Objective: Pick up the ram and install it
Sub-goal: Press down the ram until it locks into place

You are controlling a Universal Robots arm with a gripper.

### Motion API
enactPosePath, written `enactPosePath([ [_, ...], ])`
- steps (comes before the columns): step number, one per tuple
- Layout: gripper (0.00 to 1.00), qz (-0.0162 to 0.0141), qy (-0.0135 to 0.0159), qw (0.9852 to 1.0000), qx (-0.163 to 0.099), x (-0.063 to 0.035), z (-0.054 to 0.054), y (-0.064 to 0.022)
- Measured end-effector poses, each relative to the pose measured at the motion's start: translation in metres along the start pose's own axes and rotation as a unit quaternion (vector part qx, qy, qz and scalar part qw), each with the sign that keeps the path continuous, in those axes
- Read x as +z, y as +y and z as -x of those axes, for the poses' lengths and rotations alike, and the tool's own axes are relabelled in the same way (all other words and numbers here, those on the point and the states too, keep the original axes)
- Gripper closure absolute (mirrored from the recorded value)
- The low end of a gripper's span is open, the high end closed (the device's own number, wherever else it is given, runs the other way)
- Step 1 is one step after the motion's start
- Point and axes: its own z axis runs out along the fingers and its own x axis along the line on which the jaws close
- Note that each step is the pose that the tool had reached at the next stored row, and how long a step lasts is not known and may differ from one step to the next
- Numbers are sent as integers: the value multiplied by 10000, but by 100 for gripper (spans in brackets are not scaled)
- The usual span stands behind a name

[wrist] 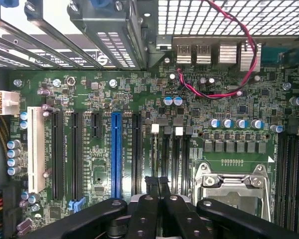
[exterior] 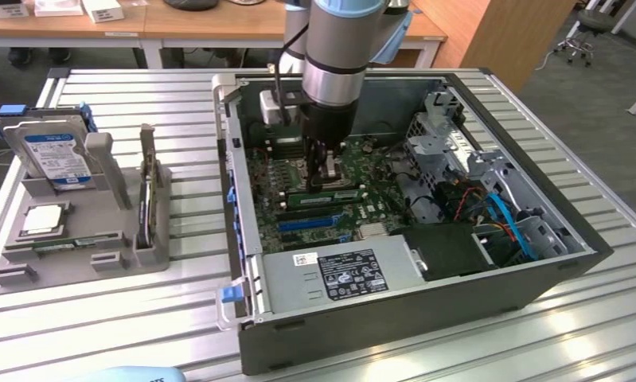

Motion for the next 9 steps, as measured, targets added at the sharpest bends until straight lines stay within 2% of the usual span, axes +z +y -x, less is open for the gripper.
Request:
enactPosePath([
  [9, 90, -1, -1, 10000, 0, 22, 1, 0],
])
